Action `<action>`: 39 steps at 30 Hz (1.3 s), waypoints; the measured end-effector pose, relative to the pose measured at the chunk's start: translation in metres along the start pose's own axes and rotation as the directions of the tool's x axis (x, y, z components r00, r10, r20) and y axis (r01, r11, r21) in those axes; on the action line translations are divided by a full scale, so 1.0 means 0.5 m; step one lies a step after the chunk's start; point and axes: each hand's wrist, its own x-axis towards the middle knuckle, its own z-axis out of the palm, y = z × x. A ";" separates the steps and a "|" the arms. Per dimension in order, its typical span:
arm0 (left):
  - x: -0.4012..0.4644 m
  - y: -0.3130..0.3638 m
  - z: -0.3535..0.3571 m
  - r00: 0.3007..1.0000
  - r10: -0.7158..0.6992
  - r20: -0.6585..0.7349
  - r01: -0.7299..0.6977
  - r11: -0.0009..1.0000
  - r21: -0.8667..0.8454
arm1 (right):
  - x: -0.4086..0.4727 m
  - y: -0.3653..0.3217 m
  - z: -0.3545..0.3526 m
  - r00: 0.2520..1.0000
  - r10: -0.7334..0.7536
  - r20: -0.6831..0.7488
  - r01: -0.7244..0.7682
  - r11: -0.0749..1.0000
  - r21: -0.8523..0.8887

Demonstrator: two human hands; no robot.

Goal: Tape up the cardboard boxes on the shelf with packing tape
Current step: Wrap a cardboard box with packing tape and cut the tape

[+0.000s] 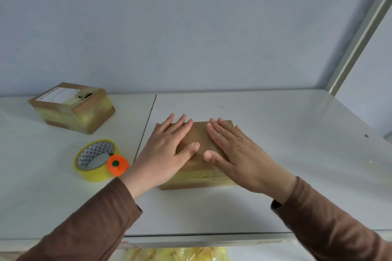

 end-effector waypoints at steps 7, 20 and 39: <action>-0.032 -0.021 -0.030 0.904 -0.314 0.289 0.396 0.366 -0.842 | -0.009 0.027 -0.025 0.933 0.339 0.116 -0.293 0.533 0.794; -0.011 0.009 -0.020 0.944 -0.330 -0.027 0.095 0.348 -0.933 | 0.012 0.039 0.010 0.890 0.403 -0.214 0.091 0.302 0.949; 0.041 0.010 -0.002 0.807 -0.590 0.003 0.143 0.190 -0.971 | 0.152 0.089 -0.071 0.885 0.462 -0.068 -0.335 0.730 0.596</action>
